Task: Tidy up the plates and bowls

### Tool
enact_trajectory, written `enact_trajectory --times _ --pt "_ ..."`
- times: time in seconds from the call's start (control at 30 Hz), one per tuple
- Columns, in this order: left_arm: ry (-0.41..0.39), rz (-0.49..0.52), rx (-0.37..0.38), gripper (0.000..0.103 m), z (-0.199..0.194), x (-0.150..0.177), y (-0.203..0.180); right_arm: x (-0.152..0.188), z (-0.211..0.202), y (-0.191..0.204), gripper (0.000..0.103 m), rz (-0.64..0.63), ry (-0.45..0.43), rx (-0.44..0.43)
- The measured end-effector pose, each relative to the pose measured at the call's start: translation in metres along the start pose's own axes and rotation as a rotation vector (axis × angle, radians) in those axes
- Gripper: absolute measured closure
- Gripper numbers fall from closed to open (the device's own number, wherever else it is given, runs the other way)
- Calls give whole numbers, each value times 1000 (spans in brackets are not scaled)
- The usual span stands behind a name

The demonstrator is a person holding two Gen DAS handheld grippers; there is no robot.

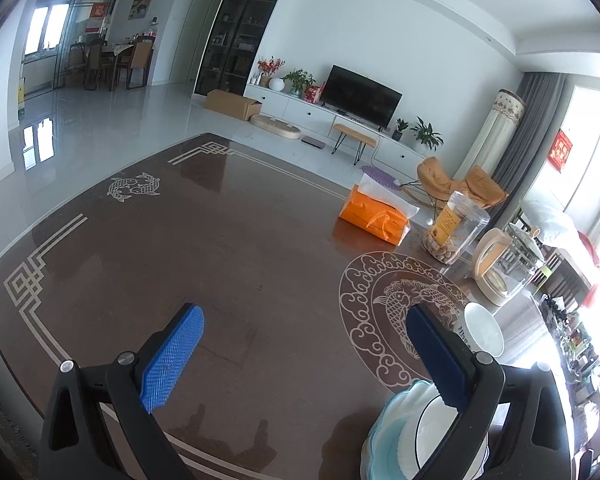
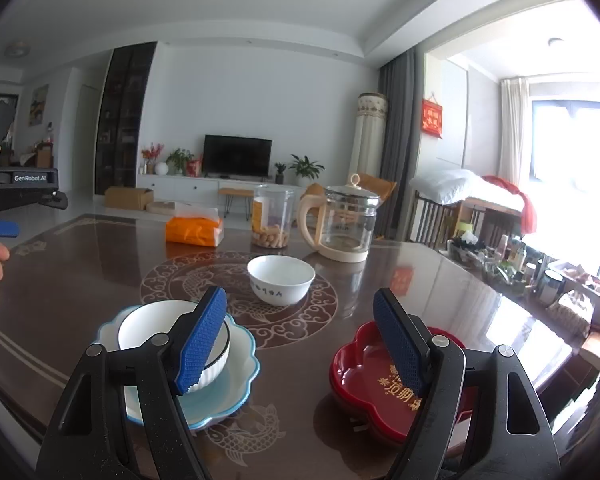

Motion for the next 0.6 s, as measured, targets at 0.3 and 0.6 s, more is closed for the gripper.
enact_trajectory --times 0.3,0.6 --pt "63 -11 26 3 8 5 0 1 3 -2 24 4 10 -3" --pt "147 225 149 2 25 -12 -59 11 26 -30 24 165 137 -65"
Point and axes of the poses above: each gripper's, at about its wrist camera, not at the fingertips, and z roughly the way its jaws point, y to its left, x to its underside, the point moved 6 cm from there along z, roughly the way its jaws point, and after that the axes turned 1 degree about -x, right-handed, at the moved point
